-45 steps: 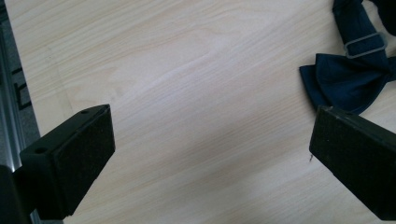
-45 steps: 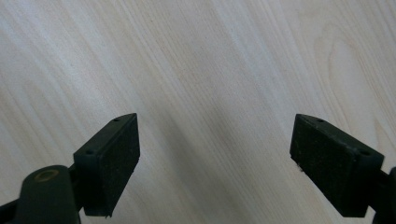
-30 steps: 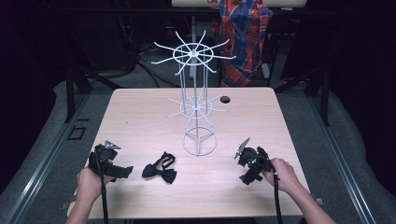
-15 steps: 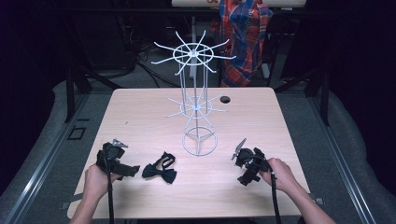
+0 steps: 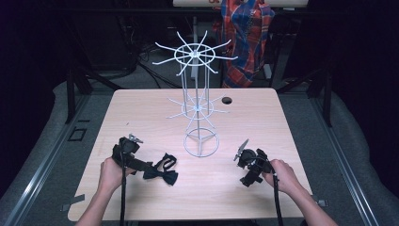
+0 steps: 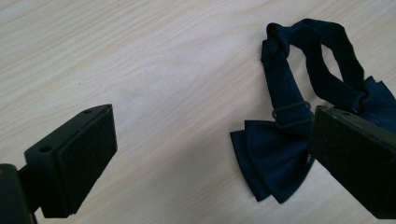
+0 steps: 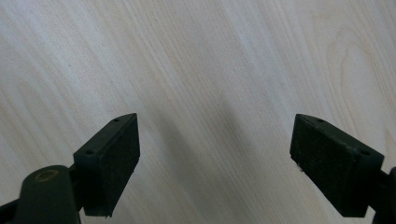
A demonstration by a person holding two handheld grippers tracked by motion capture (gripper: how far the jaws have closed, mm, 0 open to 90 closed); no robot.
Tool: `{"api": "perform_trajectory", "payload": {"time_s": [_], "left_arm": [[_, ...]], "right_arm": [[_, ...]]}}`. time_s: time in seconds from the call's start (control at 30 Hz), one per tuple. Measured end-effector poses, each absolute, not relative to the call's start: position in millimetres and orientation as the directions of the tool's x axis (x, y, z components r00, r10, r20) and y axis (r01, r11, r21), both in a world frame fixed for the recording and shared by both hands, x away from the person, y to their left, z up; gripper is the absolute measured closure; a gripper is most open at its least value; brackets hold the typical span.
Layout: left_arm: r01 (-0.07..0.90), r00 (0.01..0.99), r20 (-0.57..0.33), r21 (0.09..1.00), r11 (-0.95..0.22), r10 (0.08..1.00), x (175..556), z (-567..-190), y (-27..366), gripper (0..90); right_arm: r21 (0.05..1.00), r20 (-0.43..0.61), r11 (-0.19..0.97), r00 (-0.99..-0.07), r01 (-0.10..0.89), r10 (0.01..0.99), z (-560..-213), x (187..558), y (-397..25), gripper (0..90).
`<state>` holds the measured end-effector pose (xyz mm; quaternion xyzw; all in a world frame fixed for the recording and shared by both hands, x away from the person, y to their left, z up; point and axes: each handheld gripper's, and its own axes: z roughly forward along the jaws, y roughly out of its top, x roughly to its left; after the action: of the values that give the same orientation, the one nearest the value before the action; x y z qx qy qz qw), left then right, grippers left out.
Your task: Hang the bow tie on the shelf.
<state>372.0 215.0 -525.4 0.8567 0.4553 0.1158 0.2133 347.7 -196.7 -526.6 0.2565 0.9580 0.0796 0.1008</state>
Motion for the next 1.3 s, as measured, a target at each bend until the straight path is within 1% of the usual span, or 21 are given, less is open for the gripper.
{"api": "perform_trajectory", "payload": {"time_s": [0.13, 0.33, 0.47, 0.5, 0.53, 0.57, 0.63, 0.7, 0.87, 0.93, 1.03, 1.13, 1.3], "left_arm": [[0.727, 0.569, 0.003, 0.464, -0.506, 0.822, 379.8, -528.4, 208.2, 0.2], [0.715, 0.585, 0.017, 0.462, -0.525, 0.811, 389.5, -531.1, 197.0, 0.1], [0.712, 0.597, 0.014, 0.453, -0.537, 0.802, 395.7, -533.8, 191.1, 2.3], [0.705, 0.611, 0.013, 0.445, -0.552, 0.791, 397.1, -534.8, 189.6, 4.8], [0.698, 0.622, 0.011, 0.444, -0.562, 0.783, 398.0, -535.8, 187.8, 9.7], [0.693, 0.634, 0.005, 0.442, -0.57, 0.774, 399.2, -536.2, 186.7, 14.2], [0.683, 0.65, -0.015, 0.449, -0.576, 0.76, 400.3, -536.3, 184.7, 16.1], [0.674, 0.665, -0.026, 0.451, -0.585, 0.747, 401.4, -535.9, 182.6, 22.1], [0.658, 0.685, -0.027, 0.451, -0.603, 0.728, 403.2, -536.9, 175.2, 30.2], [0.652, 0.693, -0.035, 0.456, -0.606, 0.72, 403.5, -537.3, 172.7, 34.7], [0.657, 0.693, -0.035, 0.441, -0.611, 0.72, 403.9, -541.4, 170.0, 40.5], [0.658, 0.704, -0.034, 0.407, -0.634, 0.709, 403.6, -548.6, 167.0, 46.0], [0.647, 0.711, -0.021, 0.412, -0.642, 0.703, 405.7, -552.9, 159.0, 53.7]], "right_arm": [[0.217, -0.149, 0.848, -0.842, 0.484, 0.519, -526.3, 347.1, -198.2, 15.6], [0.204, -0.138, 0.85, -0.846, 0.485, 0.515, -527.1, 347.6, -198.1, 15.5], [0.209, -0.141, 0.845, -0.84, 0.492, 0.524, -527.0, 347.1, -201.4, 15.5], [0.212, -0.142, 0.843, -0.838, 0.494, 0.527, -526.9, 346.8, -202.0, 15.5], [0.203, -0.15, 0.848, -0.841, 0.489, 0.521, -526.3, 346.8, -202.6, 15.5], [0.211, -0.136, 0.843, -0.84, 0.494, 0.526, -526.9, 346.1, -203.1, 15.5], [0.212, -0.12, 0.836, -0.836, 0.506, 0.536, -528.7, 345.8, -205.2, 15.6], [0.197, -0.122, 0.834, -0.832, 0.515, 0.542, -528.9, 345.0, -207.8, 15.7], [0.215, -0.117, 0.814, -0.813, 0.539, 0.57, -529.1, 342.0, -213.7, 15.5], [0.202, -0.128, 0.82, -0.816, 0.536, 0.564, -528.5, 342.1, -214.2, 15.6], [0.196, -0.135, 0.82, -0.814, 0.537, 0.565, -528.4, 341.8, -214.9, 15.5], [0.202, -0.133, 0.815, -0.809, 0.544, 0.573, -528.2, 341.1, -215.9, 15.6], [0.199, -0.134, 0.819, -0.813, 0.538, 0.566, -527.6, 342.8, -213.9, 15.5]]}}
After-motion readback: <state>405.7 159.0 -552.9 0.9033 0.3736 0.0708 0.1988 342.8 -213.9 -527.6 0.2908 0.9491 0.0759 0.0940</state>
